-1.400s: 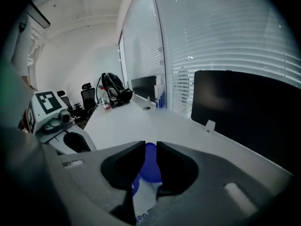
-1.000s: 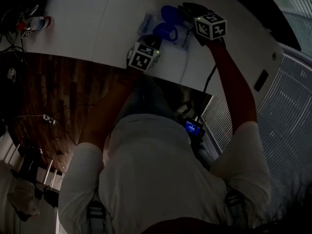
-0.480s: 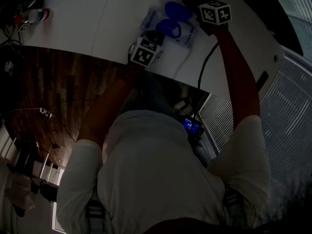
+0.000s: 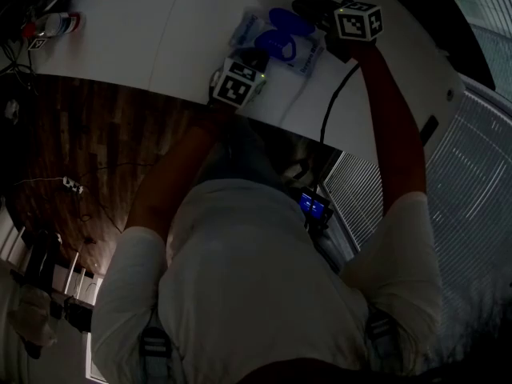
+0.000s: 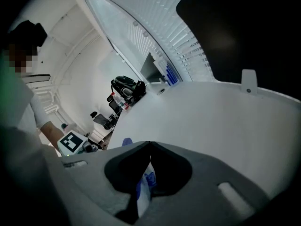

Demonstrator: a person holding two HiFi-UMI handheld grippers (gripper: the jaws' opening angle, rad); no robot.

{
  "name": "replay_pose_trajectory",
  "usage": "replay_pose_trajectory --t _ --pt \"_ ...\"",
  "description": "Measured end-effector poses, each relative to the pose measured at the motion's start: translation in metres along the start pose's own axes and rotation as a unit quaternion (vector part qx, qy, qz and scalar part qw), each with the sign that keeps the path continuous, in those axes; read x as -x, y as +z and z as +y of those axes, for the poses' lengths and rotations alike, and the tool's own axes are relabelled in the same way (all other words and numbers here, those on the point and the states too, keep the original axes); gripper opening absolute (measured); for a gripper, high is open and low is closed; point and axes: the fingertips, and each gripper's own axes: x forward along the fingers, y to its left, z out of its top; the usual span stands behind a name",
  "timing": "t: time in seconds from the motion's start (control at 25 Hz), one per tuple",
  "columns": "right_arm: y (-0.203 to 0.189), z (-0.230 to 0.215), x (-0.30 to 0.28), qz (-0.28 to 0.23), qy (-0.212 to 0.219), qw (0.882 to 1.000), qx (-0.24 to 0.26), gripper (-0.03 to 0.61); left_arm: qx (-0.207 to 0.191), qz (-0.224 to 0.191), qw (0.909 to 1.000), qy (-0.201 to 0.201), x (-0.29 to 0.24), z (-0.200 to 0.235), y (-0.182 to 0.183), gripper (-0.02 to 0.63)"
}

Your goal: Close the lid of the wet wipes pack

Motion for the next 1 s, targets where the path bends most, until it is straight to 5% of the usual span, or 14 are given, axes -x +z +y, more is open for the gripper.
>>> replay_pose_trajectory --t 0.56,1.0 --pt "-0.047 0.067 -0.010 0.064 0.047 0.995 0.061 0.003 0.002 -0.001 0.9998 0.018 0.006 0.005 0.001 0.002" --pt "-0.085 0.078 -0.021 0.097 0.016 0.989 0.109 0.003 0.004 0.007 0.9993 0.035 0.016 0.012 -0.007 0.002"
